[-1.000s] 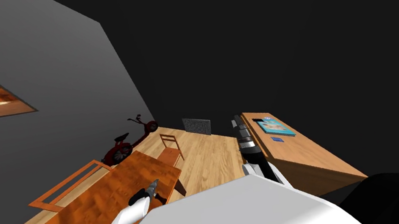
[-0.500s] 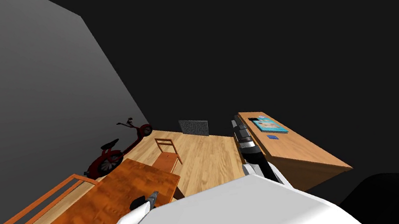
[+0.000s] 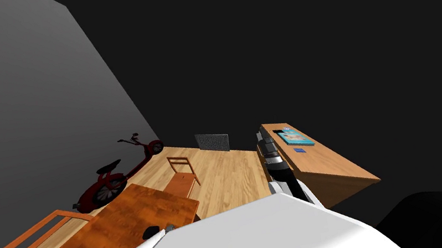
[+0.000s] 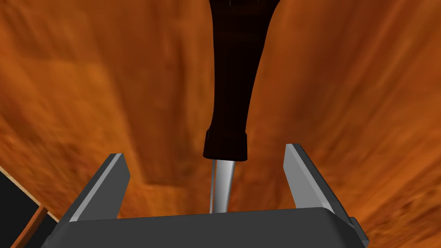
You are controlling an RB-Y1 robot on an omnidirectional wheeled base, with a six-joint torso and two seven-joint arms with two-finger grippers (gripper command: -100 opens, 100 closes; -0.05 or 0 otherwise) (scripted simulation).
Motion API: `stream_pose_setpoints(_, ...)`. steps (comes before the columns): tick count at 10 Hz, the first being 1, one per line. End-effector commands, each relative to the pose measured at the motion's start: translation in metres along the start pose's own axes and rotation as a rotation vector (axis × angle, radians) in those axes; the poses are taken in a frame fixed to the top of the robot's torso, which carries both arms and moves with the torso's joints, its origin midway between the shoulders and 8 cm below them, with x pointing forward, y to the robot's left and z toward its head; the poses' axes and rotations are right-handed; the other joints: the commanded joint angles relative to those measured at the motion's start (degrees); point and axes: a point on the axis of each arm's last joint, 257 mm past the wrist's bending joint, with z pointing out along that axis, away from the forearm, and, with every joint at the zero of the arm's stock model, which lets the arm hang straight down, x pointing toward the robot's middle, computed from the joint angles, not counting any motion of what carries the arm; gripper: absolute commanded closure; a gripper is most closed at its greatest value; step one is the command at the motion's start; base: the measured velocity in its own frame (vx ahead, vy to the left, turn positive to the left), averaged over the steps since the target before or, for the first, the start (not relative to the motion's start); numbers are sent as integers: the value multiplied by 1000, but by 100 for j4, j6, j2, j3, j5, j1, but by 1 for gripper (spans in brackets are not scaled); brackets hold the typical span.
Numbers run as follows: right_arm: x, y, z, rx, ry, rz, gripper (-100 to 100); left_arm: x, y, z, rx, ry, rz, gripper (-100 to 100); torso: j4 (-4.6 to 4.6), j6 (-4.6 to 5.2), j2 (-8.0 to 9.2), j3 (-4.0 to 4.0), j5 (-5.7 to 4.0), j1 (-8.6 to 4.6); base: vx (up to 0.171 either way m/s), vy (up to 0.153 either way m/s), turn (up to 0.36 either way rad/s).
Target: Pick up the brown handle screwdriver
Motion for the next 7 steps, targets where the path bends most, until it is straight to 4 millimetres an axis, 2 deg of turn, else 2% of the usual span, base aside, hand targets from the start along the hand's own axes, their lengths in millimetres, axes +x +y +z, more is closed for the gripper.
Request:
stream_pose_setpoints(1, 0, 0, 0, 0, 0, 0, 0, 8, 23, 2, -60, 27, -3, -100, 0, 0, 0, 0, 0, 0, 30, 21, -143)
stream_pose_setpoints(3, 0, 0, 0, 0, 0, 0, 0, 8, 23, 2, -60, 27, -3, -100, 0, 1, -3, -1, 1, 5, 21, 29, -42)
stream_pose_setpoints(5, 0, 0, 0, 0, 0, 0, 0, 10, 35, 3, -91, 39, -3, -100, 1, 1, 4, 3, -1, -1, 12, 15, -59)
stream_pose_setpoints(6, 0, 0, 0, 0, 0, 0, 0, 9, 31, 3, -83, 36, -4, -100, 1, 2, 1, 1, -1, -1, 9, 10, -16)
stream_pose_setpoints(7, 0, 0, 0, 0, 0, 0, 0, 9, 31, 3, -84, 37, -3, 0, 1, 0, 4, 2, -1, -3, 0, 0, 0)
